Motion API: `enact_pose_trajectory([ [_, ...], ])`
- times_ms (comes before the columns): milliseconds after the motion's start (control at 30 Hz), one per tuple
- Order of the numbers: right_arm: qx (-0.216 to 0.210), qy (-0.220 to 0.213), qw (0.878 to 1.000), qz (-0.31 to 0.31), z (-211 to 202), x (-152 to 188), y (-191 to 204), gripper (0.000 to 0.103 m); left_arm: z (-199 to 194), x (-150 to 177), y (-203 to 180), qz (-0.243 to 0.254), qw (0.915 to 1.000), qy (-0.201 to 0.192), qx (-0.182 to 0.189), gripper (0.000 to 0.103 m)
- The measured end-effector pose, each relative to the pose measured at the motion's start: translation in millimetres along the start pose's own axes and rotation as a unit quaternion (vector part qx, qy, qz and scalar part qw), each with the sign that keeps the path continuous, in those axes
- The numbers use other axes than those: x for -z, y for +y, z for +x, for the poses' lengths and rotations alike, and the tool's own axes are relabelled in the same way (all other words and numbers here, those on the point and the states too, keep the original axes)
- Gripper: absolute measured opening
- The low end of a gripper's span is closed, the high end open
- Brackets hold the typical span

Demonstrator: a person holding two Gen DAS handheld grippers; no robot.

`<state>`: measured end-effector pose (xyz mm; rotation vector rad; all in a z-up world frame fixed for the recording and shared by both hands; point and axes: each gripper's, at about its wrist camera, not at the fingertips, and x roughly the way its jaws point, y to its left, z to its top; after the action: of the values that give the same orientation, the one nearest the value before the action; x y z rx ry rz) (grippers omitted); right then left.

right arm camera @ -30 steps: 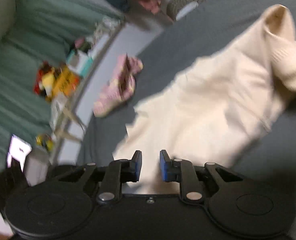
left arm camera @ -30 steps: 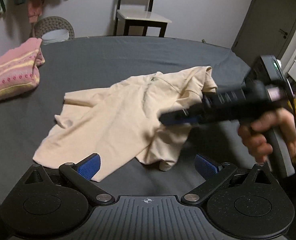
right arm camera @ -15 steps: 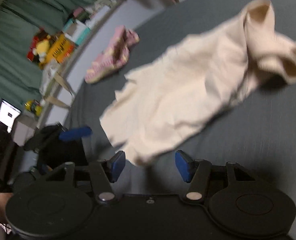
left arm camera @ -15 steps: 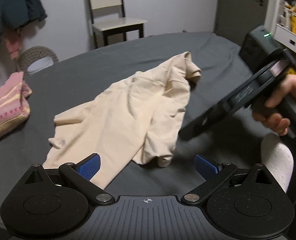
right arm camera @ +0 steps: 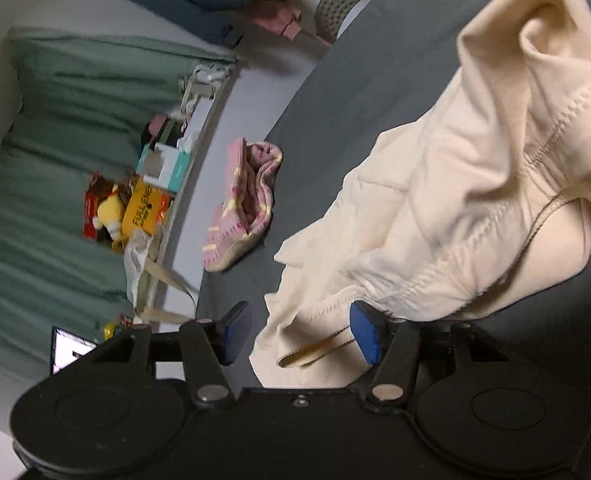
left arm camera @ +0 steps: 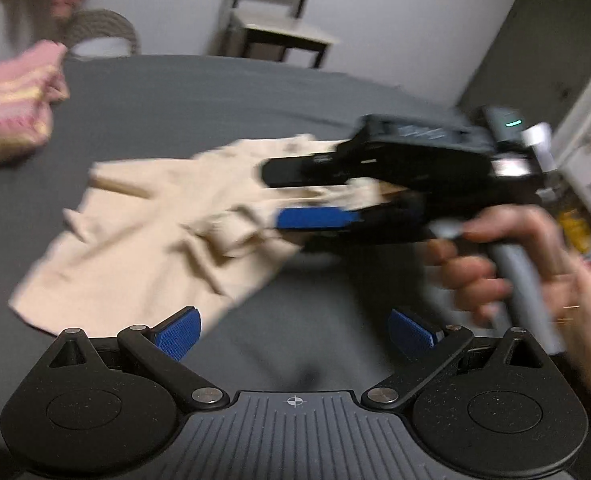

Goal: Fold clothes
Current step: 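Carry the beige garment over the bed and drop it with the right gripper, then grasp the beige garment hem with the left gripper while the right gripper grasps another edge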

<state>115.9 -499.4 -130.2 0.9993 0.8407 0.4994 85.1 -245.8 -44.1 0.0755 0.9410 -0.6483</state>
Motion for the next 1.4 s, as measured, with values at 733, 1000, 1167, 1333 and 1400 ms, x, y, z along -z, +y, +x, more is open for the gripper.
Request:
enact_pose_trajectory([
  [733,0.047,-0.112,0.99,-0.068,-76.7,-1.4,23.7,0.055,43.5,3.7,-71.7,0.316,0.91,-0.013,-0.267,0.041],
  [1000,0.26,-0.139,0.943,-0.154,-110.6,5.1,28.2,0.055,37.1,-12.8,-58.1,0.264,0.934,-0.02,-0.24,0.033],
  [1167,0.371,-0.105,0.889,-0.248,-89.7,12.2,34.4,0.055,35.3,-27.6,-36.8,0.21,0.9544,-0.011,-0.212,0.021],
  [1333,0.421,-0.076,0.845,-0.32,-60.5,15.8,34.9,0.054,30.1,-37.9,-19.1,0.144,0.972,-0.013,-0.185,0.008],
  [1400,0.431,-0.078,0.841,-0.317,-57.5,11.3,33.0,0.054,28.6,-38.7,-18.2,0.145,0.9709,-0.017,-0.19,0.008],
])
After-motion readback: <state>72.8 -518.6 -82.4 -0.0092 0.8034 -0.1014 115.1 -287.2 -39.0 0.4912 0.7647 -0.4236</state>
